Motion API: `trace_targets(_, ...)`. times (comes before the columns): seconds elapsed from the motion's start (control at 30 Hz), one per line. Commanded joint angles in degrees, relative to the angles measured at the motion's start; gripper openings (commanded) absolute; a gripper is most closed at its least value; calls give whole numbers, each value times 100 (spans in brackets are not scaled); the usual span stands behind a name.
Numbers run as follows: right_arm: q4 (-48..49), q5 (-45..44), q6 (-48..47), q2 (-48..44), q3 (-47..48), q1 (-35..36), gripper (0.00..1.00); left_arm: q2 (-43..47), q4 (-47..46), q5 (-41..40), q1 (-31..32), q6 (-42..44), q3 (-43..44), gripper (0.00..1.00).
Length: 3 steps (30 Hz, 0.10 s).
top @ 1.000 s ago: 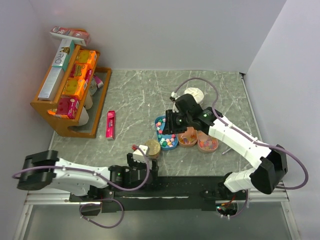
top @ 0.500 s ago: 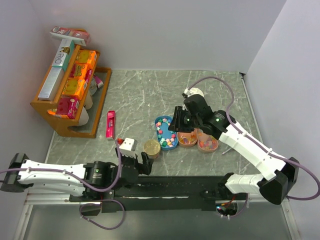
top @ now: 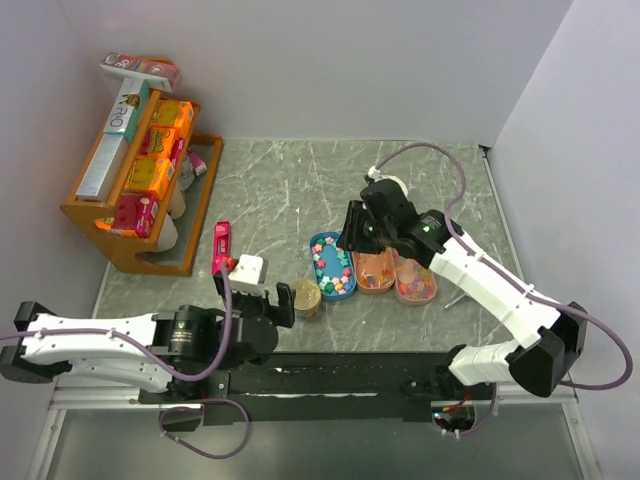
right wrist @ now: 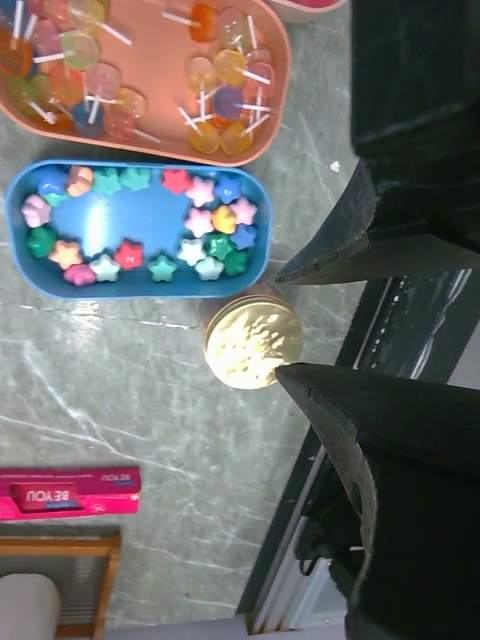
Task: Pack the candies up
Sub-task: Reset both arms
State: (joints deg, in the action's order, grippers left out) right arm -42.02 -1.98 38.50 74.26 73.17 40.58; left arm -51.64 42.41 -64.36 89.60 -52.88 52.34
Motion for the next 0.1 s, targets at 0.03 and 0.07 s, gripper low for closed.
trace_targets(0.03, 212, -145, -114, 281, 549, -146, 45, -162, 496, -463, 31, -222, 224, 96)
trace_targets(0.07, 194, -145, -184, 334, 680, -181, 46, -180, 574, -498, 31, -249, 242, 96)
